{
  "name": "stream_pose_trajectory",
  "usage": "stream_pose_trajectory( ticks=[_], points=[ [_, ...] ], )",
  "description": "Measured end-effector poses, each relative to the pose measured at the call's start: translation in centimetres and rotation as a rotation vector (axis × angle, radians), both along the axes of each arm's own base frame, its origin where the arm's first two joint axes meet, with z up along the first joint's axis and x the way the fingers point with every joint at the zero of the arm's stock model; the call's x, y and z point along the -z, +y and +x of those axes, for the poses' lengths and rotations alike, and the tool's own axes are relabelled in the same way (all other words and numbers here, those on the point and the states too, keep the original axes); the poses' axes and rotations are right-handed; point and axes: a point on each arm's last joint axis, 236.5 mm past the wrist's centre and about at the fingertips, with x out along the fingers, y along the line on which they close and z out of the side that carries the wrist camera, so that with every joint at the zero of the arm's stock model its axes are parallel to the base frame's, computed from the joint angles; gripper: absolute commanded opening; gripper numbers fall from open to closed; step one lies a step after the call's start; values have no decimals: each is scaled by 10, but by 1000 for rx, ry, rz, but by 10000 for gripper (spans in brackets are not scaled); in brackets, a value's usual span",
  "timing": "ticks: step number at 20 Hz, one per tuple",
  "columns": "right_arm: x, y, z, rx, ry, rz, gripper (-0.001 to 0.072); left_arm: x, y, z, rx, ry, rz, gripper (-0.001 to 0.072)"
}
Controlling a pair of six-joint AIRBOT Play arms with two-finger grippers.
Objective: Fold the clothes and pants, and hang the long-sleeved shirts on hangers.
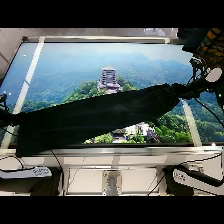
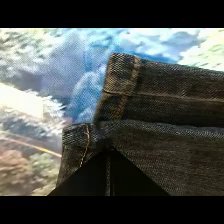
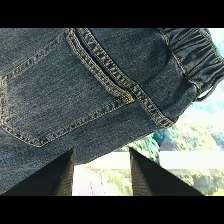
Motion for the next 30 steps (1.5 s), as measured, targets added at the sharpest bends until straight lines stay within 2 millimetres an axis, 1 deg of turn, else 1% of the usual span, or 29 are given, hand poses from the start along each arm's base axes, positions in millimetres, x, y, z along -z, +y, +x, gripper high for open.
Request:
stream_pose_trajectory(
  ticks=[1, 2, 4, 7, 13, 15, 16, 17, 18, 22, 24, 26, 28, 30],
  points=[
    [0, 0, 0, 0, 0, 0, 371, -4, 0, 1, 8, -9, 9, 277],
    [0, 0, 0, 0, 0, 0, 371, -9, 2, 3, 19, -20, 23, 401],
    [0, 0, 0, 0, 0, -2, 372, -14, 6, 3, 39, -22, 51, 399],
    [0, -1, 1, 1, -4, -4, 371, -15, 12, -2, 58, -1, 84, 400],
    [0, -1, 1, 1, -6, -5, 372, 2, 13, -6, 66, 41, 73, 399],
    [0, -1, 1, 1, -6, -5, 372, 7, 13, -7, 67, 51, 68, 385],
    [0, -1, 1, 1, -6, -5, 371, 9, 13, -7, 67, 52, 67, 268],
    [0, -1, 1, 1, -6, -5, 372, 10, 13, -7, 67, 54, 64, 117],
    [0, -1, 1, 1, -6, -5, 371, 11, 12, -7, 66, 54, 60, 21],
    [0, -1, 1, 1, -6, -5, 372, 11, 13, -8, 69, 59, 61, 19],
    [0, -1, 1, 1, -6, -5, 371, 5, 11, -12, 72, 69, 61, 20],
    [0, -1, 1, 1, -6, -5, 371, -15, 14, -8, 74, 34, 91, 20],
    [0, -1, 2, 1, -6, -6, 372, -45, 18, -1, 81, -31, 149, 20],
    [-1, -2, 4, 3, -14, -8, 371, -81, 23, 5, 89, -110, 223, 20]
  ],
)
